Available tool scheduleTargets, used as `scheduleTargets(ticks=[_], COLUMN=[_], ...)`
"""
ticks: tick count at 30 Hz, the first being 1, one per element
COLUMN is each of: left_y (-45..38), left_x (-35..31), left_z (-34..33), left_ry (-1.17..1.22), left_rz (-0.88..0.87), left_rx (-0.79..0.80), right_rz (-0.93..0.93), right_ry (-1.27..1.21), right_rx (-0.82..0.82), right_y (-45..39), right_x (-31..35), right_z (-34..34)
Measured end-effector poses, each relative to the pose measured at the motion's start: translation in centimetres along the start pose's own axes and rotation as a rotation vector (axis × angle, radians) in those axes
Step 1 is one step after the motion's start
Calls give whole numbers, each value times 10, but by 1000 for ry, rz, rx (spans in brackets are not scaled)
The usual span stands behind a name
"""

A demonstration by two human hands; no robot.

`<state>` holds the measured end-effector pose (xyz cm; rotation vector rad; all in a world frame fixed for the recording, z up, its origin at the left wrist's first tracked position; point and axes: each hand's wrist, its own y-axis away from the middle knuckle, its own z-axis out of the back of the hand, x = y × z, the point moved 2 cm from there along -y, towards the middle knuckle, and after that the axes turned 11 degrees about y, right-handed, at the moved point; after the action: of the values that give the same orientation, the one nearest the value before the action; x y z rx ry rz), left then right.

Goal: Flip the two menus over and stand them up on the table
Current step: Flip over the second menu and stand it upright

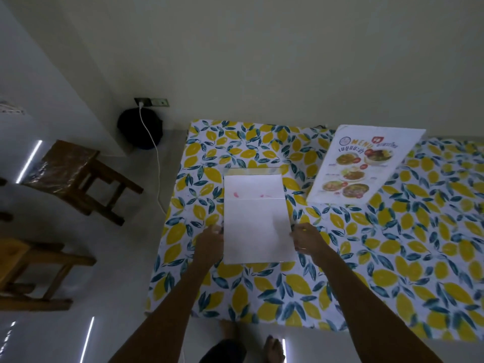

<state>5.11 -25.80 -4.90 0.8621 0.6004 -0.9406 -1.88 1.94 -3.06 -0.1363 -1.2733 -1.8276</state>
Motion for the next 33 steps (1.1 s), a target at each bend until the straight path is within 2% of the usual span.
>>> scheduleTargets(ticks=[3,5,9,15,19,25,33], left_y=[17,30,65,98,104,68,-25], left_x=[4,-1,-27,-42,-55,-84,-127], left_z=[4,11,25,30,35,52,55], left_ry=[-61,9,199,134,184,205,178], left_rz=[-93,-122,-191,-460,-447,-492,-484], left_rx=[-54,-106,-98,-218,-230,-219,-245], right_rz=[49,148,347,490,554,676,623], right_ry=[-121,-90,-34,-15,-25,8,115], right_rx=[3,26,-38,-31,-55,-157,-368], right_y=[23,41,78,117,124,110,38], right_x=[-16,-21,-28,-31,-28,11,84], right_z=[8,16,40,69,79,93,85])
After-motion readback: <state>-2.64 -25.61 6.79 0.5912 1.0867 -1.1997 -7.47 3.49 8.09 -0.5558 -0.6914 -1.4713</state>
